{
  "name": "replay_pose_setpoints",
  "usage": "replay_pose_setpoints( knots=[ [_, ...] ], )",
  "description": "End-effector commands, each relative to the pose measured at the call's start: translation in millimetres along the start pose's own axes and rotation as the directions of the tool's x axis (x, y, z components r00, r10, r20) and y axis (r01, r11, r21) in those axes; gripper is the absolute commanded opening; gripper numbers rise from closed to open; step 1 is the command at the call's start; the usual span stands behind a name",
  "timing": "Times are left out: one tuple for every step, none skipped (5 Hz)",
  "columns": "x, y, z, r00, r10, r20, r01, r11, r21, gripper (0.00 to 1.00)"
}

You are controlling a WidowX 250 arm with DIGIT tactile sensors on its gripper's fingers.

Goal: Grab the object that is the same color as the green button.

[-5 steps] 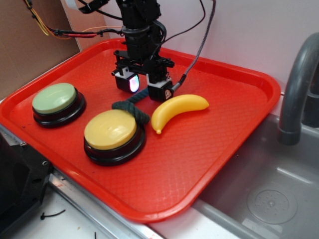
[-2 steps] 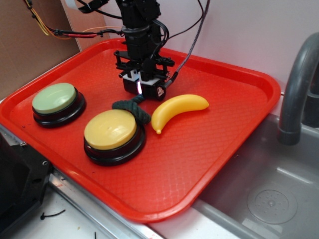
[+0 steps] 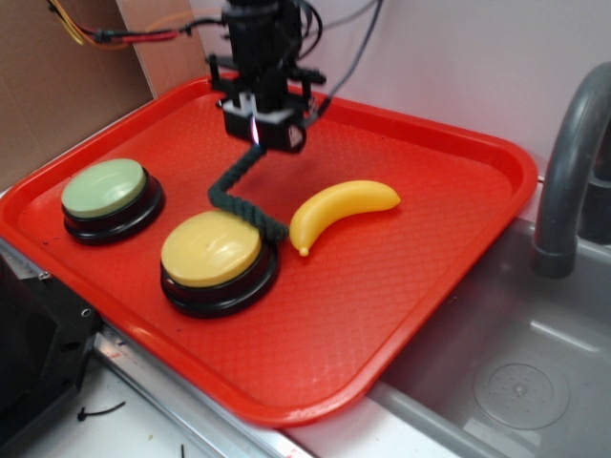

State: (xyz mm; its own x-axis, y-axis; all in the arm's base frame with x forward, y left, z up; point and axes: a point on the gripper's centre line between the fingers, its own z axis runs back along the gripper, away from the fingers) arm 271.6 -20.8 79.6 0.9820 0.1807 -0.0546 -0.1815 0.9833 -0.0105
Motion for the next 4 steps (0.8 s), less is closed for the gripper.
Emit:
replay_pose_setpoints(
  knots=[
    [-11,12,116,0.98,0.002,0.198,0.007,0.999,-0.044,0.0],
    [-26,24,158,0.959,0.055,0.276,-0.035,0.996,-0.078,0.0],
    [-30,30,175,0.947,0.066,0.316,-0.038,0.995,-0.095,0.0],
    [-16,35,163,0.962,0.088,0.259,-0.08,0.996,-0.042,0.0]
  ],
)
